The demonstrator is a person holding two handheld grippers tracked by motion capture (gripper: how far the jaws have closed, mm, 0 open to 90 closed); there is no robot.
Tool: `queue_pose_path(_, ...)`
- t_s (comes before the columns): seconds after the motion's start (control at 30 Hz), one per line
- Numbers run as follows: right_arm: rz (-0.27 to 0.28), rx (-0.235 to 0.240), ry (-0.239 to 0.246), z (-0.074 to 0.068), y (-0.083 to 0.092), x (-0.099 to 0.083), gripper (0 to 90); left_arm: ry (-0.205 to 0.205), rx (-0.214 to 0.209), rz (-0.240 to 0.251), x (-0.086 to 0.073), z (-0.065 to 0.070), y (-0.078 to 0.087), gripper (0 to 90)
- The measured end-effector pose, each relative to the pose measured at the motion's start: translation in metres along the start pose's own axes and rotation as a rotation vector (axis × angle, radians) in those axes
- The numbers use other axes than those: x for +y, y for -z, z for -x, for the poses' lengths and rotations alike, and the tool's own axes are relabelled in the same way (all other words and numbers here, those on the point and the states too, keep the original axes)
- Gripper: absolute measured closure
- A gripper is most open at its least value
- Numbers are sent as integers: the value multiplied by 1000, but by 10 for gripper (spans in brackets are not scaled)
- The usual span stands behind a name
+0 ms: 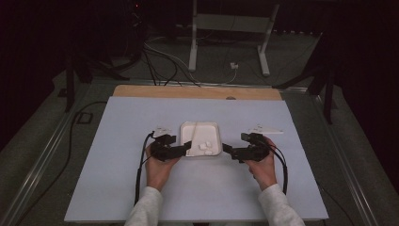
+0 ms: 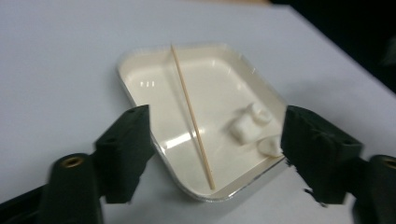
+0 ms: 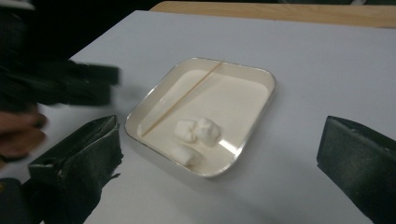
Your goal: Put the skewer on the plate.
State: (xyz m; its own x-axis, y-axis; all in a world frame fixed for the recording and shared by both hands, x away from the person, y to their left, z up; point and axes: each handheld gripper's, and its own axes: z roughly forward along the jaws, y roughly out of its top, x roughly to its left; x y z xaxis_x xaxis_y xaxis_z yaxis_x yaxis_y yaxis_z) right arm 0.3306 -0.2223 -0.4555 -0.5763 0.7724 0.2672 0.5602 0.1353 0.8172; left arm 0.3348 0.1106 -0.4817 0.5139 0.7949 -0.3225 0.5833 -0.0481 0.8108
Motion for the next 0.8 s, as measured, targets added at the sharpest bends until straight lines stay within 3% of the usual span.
queue_pose_path(0.1,22,-2,9,5,10,-4,0,-35,-12,57,2,-4,27,164)
queue_pose_path(0.13,30,0,13,6,13,-5,0,-35,-12,57,2,-4,27,146)
queue_pose_path(0.2,48,-1,28,8,22,-7,0,-76,-15,108,1,-7,53,85)
queue_pose_path(0.23,56,-1,35,9,26,-9,0,-76,-15,108,1,-7,53,57)
queue_pose_path(0.27,62,0,45,9,30,-11,0,-111,2,132,-2,-9,68,16)
queue_pose_path(0.3,69,-3,56,9,34,-13,0,-111,2,132,-2,-9,68,13)
queue_pose_path(0.33,79,-7,68,9,39,-16,0,-130,10,164,-4,-12,81,12)
queue_pose_path(0.5,115,-33,96,12,57,-31,0,-181,23,206,-14,-16,106,6)
queue_pose_path(0.8,169,-70,91,24,82,-56,0,-235,58,244,-38,-23,138,7)
